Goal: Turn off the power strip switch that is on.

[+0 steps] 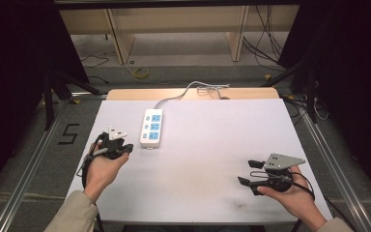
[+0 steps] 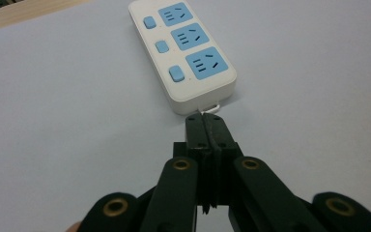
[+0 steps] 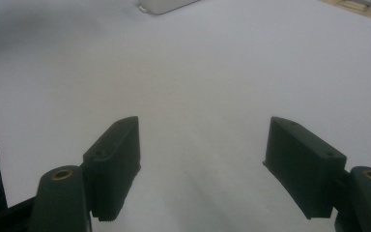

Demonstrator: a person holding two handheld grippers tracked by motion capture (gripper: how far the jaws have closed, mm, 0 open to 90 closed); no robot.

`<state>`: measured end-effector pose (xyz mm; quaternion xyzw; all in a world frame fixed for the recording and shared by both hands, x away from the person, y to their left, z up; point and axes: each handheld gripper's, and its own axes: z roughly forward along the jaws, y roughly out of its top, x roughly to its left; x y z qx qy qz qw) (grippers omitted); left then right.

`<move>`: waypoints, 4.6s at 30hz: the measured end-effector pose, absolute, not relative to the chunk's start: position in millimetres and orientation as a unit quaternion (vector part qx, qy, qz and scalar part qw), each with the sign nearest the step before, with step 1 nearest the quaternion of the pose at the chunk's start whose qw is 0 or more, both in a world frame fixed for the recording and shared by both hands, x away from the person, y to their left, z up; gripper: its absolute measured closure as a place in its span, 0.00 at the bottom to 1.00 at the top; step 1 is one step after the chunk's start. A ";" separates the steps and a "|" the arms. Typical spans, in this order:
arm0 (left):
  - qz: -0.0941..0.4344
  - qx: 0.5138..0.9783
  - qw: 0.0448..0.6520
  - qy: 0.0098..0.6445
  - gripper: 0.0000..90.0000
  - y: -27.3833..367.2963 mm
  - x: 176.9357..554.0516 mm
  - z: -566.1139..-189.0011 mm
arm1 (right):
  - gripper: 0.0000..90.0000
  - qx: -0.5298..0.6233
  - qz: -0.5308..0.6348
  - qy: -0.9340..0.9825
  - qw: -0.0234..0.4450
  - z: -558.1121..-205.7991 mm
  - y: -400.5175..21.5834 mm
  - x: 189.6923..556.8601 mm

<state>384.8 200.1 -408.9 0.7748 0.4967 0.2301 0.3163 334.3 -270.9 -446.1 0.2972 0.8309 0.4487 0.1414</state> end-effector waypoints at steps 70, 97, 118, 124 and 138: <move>0.204 0.796 0.253 0.510 1.00 168.1 504.3 -396.2 | 0.32 0.296 0.449 0.832 0.137 -447.6 -271.0 335.1; 0.196 0.798 0.243 0.516 1.00 161.6 522.5 -397.3 | 0.32 0.297 0.445 0.834 0.135 -448.2 -271.6 335.3; 0.182 0.793 0.227 0.535 1.00 163.7 535.2 -411.3 | 0.32 0.296 0.445 0.835 0.133 -448.6 -271.1 335.1; 0.179 0.795 0.223 0.535 1.00 162.8 538.1 -415.0 | 0.32 0.296 0.445 0.835 0.133 -448.5 -271.1 335.0; 0.170 0.797 0.214 0.539 1.00 159.6 543.7 -423.5 | 0.32 0.297 0.445 0.834 0.131 -448.9 -271.2 334.9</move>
